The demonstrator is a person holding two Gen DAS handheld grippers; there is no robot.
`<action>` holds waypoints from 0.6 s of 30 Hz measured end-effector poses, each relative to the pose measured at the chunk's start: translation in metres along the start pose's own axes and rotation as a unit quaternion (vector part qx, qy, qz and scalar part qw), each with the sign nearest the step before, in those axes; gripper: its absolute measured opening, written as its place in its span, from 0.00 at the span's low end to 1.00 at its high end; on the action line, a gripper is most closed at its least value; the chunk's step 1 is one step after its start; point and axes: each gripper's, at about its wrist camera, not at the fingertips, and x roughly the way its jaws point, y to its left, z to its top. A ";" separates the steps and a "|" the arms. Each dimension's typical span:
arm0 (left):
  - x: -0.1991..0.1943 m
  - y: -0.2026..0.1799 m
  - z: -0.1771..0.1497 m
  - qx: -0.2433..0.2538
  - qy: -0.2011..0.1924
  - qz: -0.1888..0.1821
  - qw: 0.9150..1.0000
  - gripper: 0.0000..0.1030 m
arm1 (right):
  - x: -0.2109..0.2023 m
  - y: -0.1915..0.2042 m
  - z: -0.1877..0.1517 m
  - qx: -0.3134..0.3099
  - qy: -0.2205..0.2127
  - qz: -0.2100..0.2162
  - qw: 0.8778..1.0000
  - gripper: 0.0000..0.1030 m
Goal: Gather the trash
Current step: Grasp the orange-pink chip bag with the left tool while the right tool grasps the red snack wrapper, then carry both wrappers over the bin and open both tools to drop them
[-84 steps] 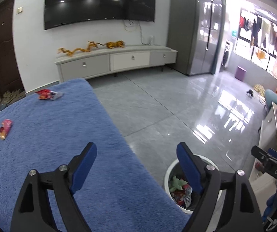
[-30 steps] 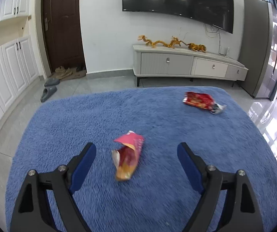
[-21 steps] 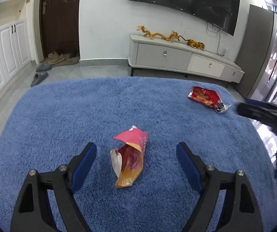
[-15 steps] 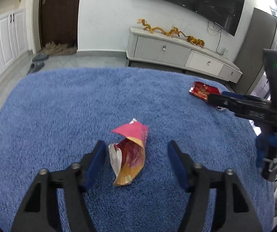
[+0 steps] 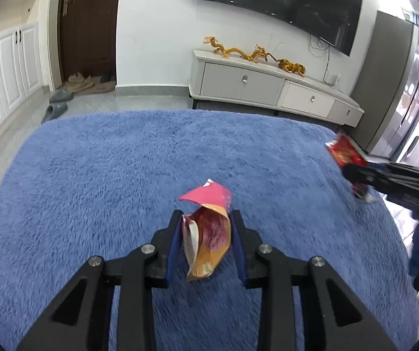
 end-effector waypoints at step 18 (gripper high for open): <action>-0.116 -0.134 -0.094 0.100 -0.017 -0.069 0.992 0.29 | -0.190 0.011 -0.173 0.157 -0.044 -0.006 0.987 0.23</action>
